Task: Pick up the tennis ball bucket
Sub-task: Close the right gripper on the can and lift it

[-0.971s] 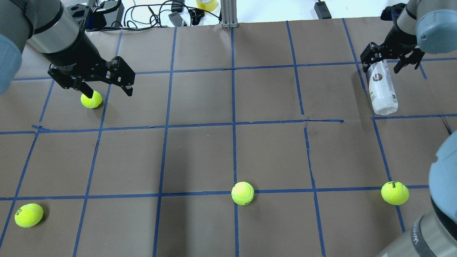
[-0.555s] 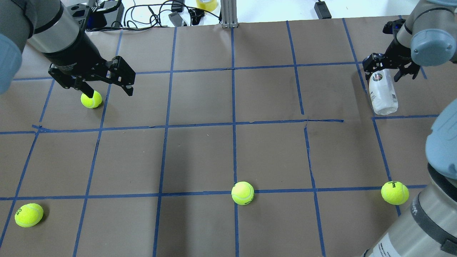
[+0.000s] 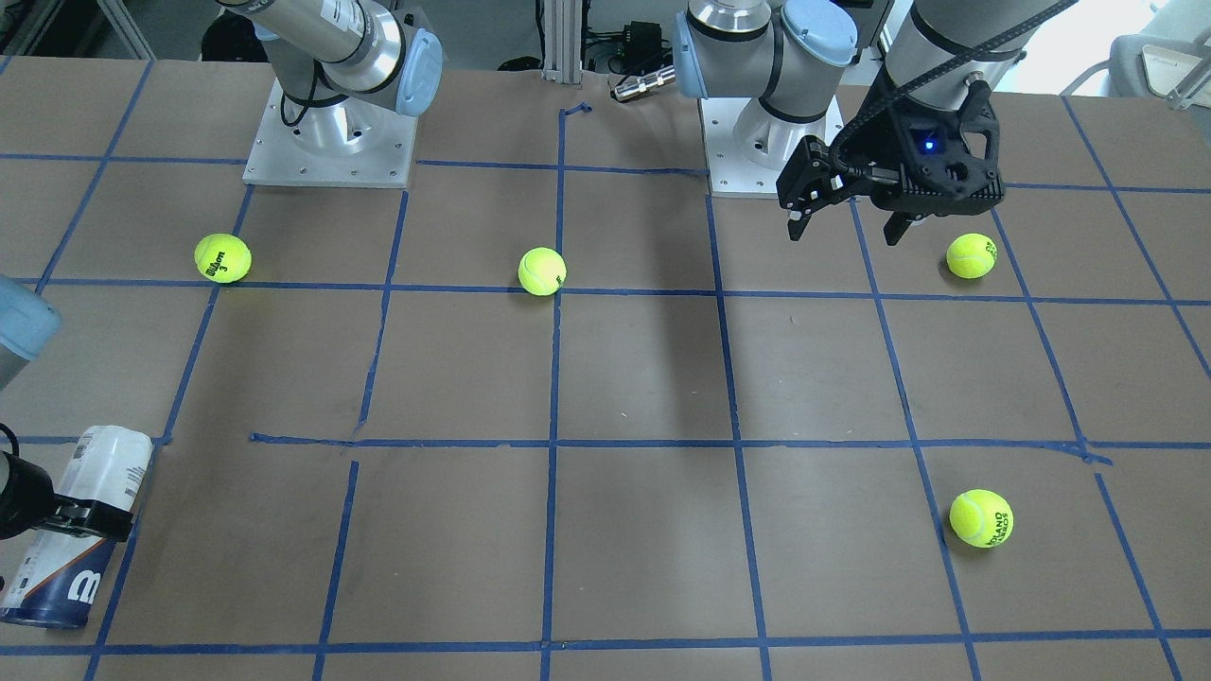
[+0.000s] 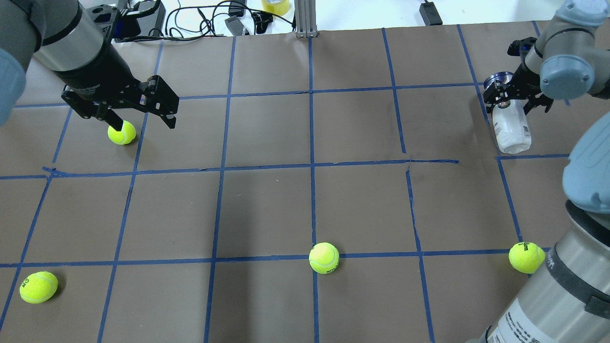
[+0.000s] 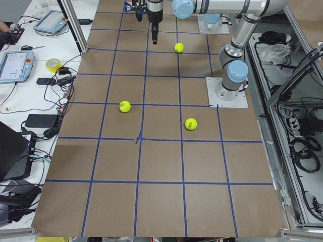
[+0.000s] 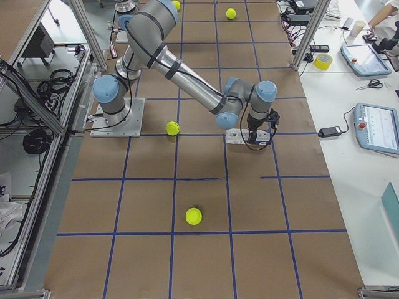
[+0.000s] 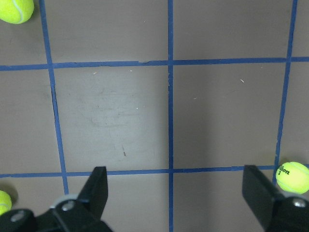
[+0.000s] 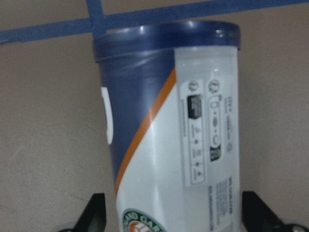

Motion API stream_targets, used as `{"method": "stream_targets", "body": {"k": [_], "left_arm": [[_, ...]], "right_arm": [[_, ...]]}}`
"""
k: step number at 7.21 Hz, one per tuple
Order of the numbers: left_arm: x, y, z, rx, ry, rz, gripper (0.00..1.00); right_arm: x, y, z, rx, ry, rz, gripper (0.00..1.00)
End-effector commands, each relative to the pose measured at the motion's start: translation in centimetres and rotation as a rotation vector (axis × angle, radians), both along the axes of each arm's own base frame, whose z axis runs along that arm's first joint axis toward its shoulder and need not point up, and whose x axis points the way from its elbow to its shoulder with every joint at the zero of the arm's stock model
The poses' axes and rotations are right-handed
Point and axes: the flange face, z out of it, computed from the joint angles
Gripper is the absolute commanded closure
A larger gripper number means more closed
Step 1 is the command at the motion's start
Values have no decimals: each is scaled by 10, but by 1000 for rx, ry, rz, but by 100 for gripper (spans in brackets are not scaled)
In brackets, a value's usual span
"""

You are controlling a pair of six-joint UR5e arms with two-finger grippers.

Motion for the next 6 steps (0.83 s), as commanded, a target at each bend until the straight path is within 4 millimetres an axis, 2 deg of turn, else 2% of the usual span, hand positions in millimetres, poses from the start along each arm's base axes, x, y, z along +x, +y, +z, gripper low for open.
{"method": "stream_targets", "body": {"k": [1, 6], "left_arm": [[0, 2, 1, -1, -2, 0, 0], [0, 3, 1, 4, -2, 0, 0]], "right_arm": [[-1, 0, -9, 13, -3, 6, 0], [1, 2, -19, 28, -11, 18, 0]]}}
